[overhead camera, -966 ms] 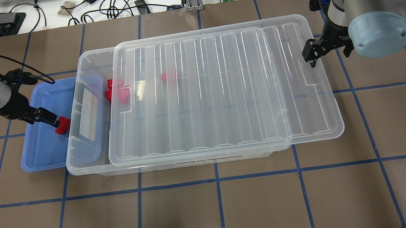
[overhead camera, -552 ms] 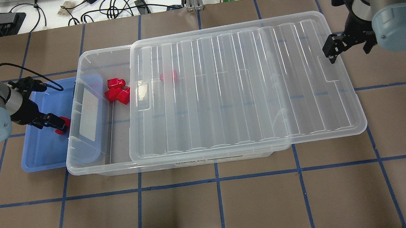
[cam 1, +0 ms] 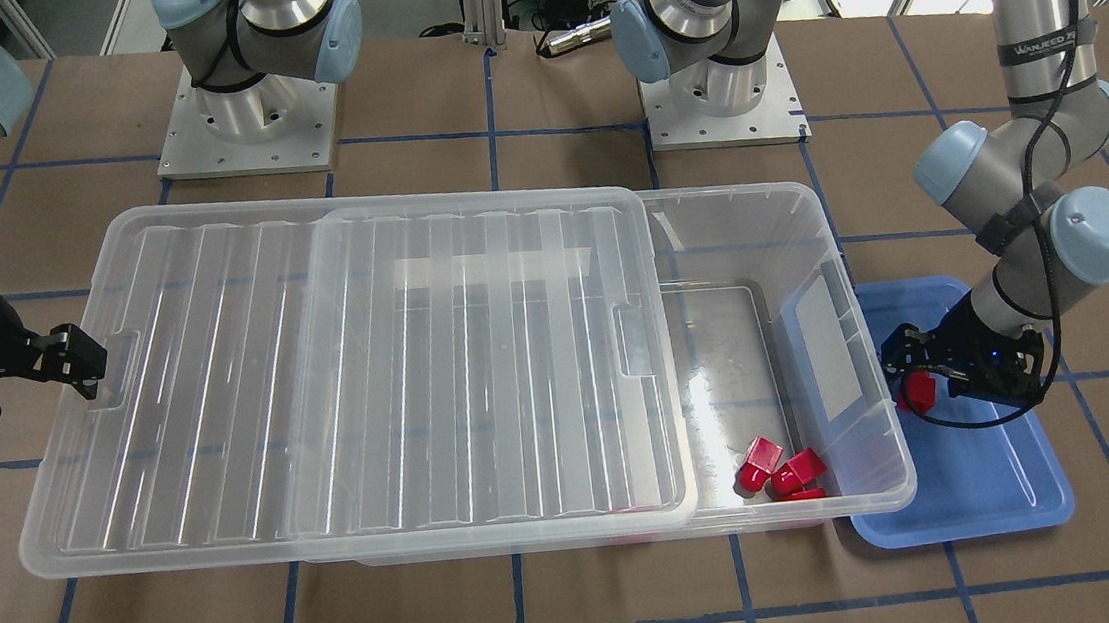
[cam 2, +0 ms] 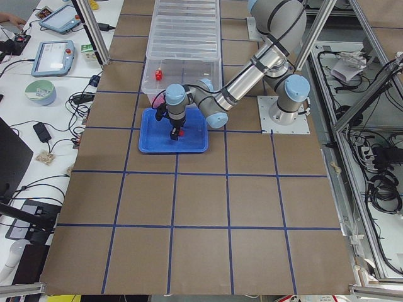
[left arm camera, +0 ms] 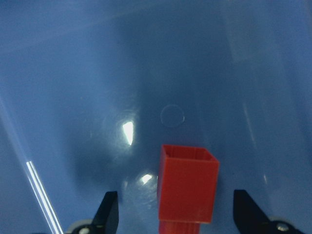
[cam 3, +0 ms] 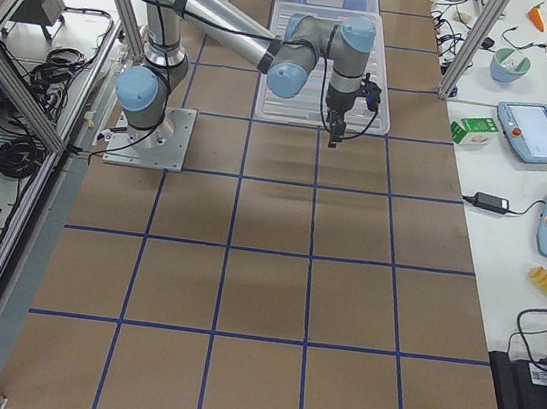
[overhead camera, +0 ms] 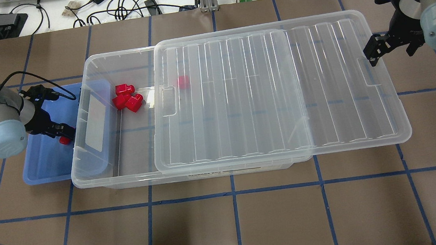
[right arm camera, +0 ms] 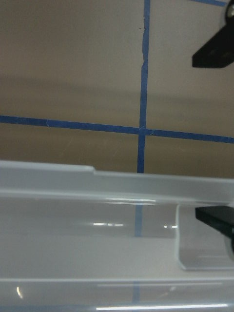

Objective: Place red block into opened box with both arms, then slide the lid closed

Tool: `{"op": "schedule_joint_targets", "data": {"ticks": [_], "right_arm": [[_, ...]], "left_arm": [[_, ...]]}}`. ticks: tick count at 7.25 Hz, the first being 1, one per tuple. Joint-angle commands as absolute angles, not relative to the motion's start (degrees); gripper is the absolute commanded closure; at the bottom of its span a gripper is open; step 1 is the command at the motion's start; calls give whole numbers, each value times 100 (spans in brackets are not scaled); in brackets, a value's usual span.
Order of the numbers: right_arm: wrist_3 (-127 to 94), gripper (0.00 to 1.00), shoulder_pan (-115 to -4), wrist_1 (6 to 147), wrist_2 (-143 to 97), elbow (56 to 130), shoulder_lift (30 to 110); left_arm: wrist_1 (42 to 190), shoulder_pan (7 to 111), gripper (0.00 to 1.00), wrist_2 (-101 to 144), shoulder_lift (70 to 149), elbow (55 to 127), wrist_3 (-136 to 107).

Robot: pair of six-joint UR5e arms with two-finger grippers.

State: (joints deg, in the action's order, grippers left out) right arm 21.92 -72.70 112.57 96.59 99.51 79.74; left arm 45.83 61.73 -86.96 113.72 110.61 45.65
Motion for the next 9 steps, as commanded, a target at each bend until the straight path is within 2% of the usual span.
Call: {"op": "schedule_joint_targets", "data": {"ticks": [1,4,6,8,9], "right_arm": [[2206,0,-7181,11250,9650,9958,7980],[2145,0,-7259,11224,9624,9871,8129],[2101,0,-7277,10605,9090,9476,8488],[1865,0,-7295,9733,8842,9334,9260],[1628,0,-7382,9677,8720,9334,9377]], "left_arm": [[4544,6258,97,-8710,11364,11048,4579],[4631,6275,100,-8727,11067,10865,4562],[5462,6302,100,-8728,10532,10549,4562],[7154,6624,100,-8745,10127,9568,3855],[7424,7166,100,-8806,9934,9406,3032]]}}
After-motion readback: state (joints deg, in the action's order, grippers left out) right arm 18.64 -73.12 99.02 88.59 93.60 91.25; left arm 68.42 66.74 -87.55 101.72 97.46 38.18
